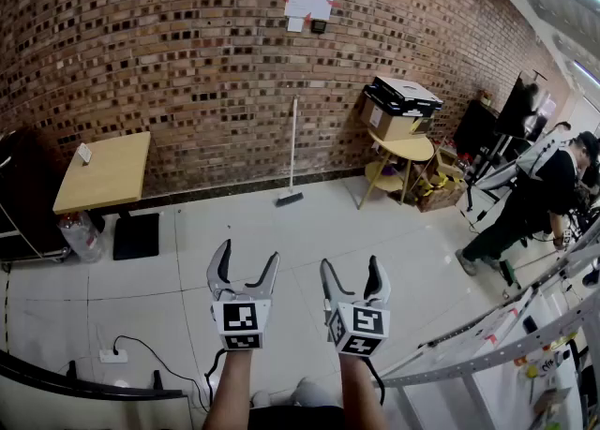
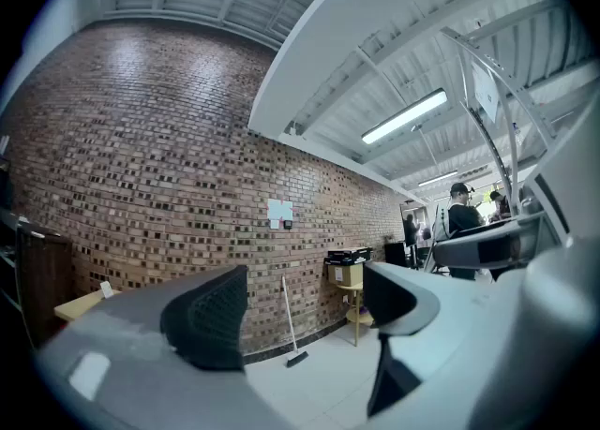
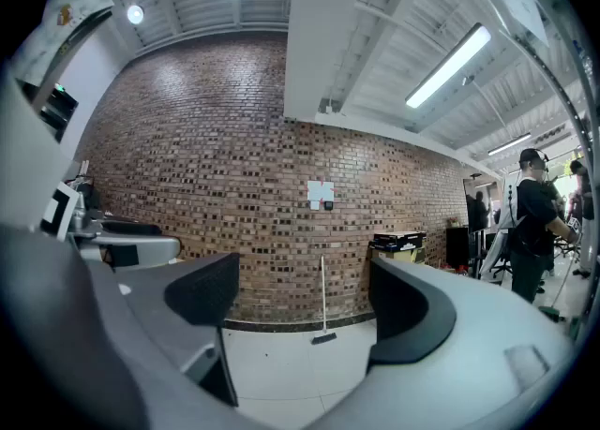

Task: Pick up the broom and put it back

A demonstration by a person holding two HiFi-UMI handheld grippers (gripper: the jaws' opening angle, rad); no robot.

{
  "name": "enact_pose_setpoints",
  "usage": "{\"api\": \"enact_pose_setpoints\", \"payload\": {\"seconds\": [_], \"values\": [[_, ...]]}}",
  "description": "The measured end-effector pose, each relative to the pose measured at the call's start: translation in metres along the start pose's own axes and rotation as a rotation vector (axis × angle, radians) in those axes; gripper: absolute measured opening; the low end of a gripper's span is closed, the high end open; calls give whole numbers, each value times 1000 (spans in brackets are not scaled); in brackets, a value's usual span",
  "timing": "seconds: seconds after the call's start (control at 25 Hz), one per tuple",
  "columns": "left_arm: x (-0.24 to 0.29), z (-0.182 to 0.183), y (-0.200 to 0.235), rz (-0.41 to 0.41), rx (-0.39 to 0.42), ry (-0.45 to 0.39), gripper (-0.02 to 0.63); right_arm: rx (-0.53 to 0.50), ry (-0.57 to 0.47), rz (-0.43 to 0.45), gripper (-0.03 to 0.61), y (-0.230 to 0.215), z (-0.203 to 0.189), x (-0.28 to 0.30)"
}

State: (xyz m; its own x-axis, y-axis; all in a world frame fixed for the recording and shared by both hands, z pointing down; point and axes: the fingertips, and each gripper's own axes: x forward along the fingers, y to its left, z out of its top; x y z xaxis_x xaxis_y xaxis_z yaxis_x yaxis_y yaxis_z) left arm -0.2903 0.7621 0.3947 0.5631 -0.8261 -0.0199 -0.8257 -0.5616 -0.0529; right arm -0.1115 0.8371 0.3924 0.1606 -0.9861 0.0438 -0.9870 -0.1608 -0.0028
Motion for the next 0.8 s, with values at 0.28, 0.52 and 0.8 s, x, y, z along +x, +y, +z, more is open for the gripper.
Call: {"api": "enact_pose_setpoints", "payload": {"seconds": [0.28, 0.52, 0.8], "values": [[61, -18, 16, 13, -3, 21, 389, 50, -3, 58, 399, -7, -19, 61], [152, 17, -7, 6, 59, -16, 390, 65, -78, 91, 396, -53, 21, 145], [245, 39, -42, 0, 45, -49, 388, 71, -133, 122, 385, -111, 44, 211]]}}
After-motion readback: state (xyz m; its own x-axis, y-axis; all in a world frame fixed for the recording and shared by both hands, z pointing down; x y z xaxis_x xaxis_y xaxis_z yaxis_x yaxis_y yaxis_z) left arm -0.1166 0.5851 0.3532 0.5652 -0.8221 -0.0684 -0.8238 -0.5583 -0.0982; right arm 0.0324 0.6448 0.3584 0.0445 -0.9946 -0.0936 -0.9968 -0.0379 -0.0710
